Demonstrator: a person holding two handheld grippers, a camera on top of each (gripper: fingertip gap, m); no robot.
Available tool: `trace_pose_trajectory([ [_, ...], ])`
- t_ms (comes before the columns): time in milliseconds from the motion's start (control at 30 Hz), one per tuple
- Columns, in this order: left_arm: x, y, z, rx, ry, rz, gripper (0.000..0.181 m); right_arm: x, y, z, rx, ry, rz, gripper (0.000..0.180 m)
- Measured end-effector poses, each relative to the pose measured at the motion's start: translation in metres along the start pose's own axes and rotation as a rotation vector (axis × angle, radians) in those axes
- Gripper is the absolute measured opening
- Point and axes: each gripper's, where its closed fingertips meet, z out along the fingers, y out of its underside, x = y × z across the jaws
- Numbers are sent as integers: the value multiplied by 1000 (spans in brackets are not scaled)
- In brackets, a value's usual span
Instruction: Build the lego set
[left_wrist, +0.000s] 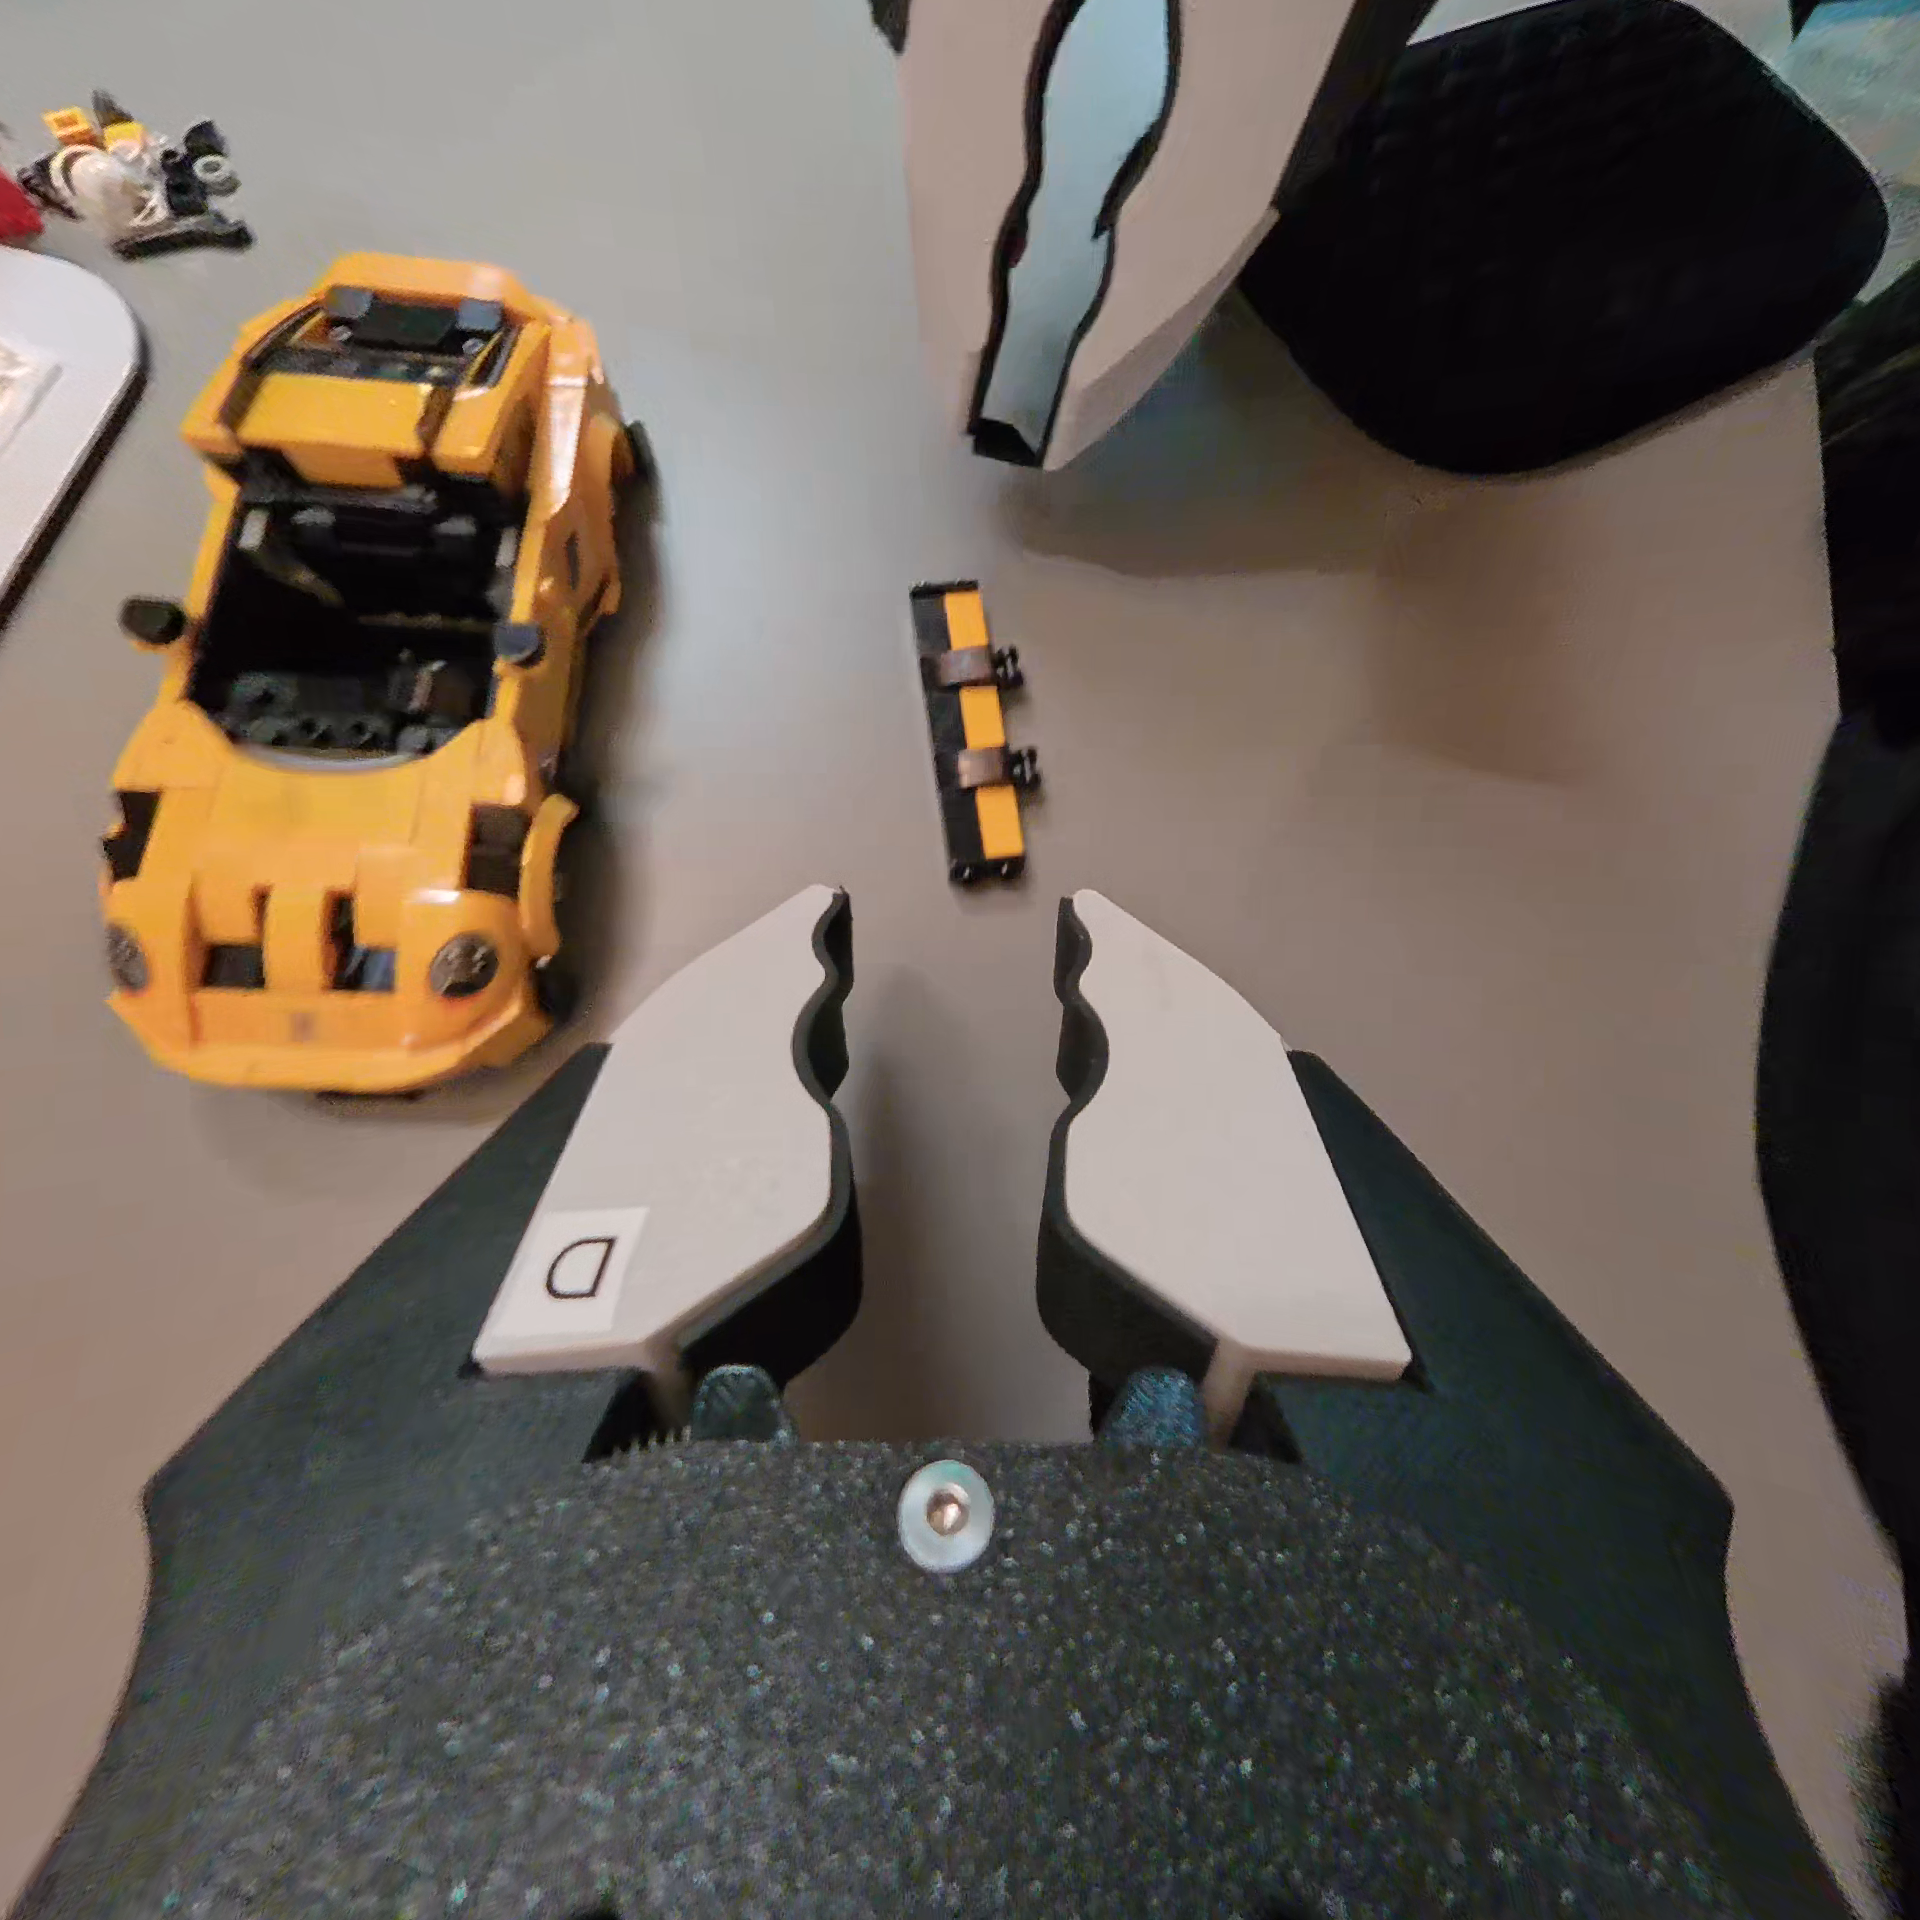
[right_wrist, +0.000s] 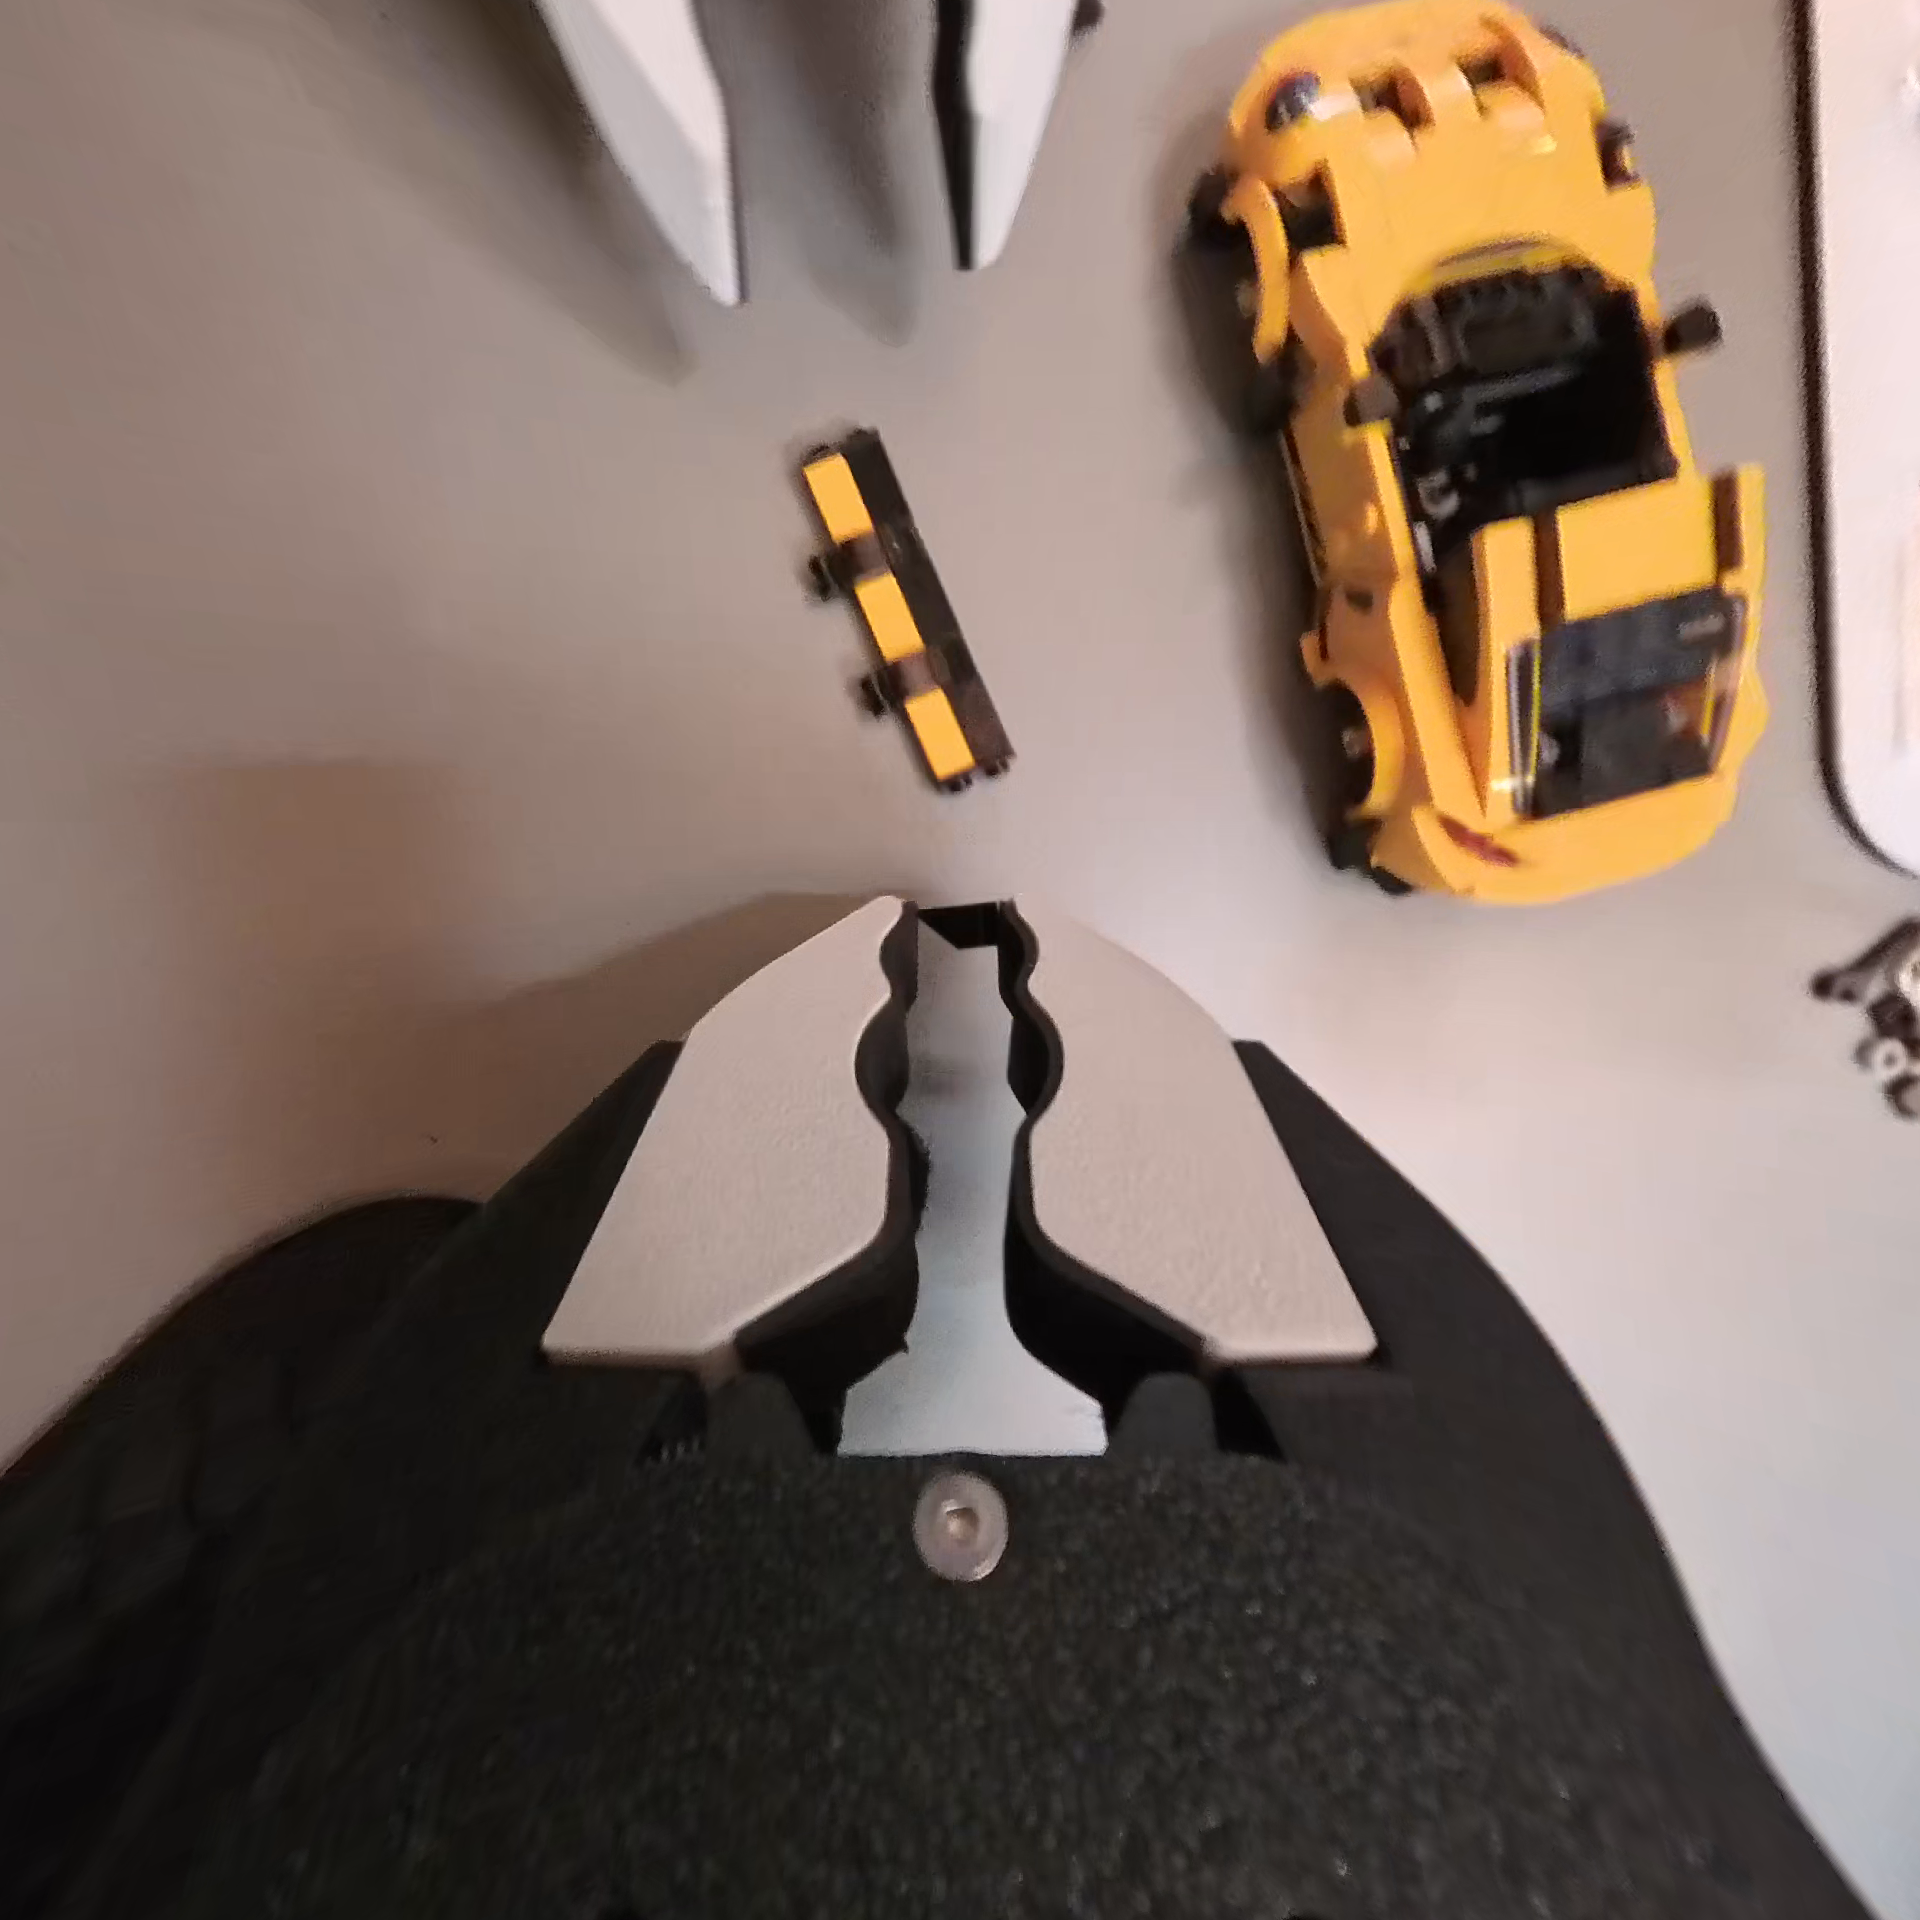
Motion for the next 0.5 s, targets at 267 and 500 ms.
trace_pose_trajectory([
  [267,3,-5,36,-98,-12,8,33,1,0,10,38,-8,12,14],
  [500,-11,18,10,-149,20,266,16,-15,-15,17,30,-52,-76,14],
])
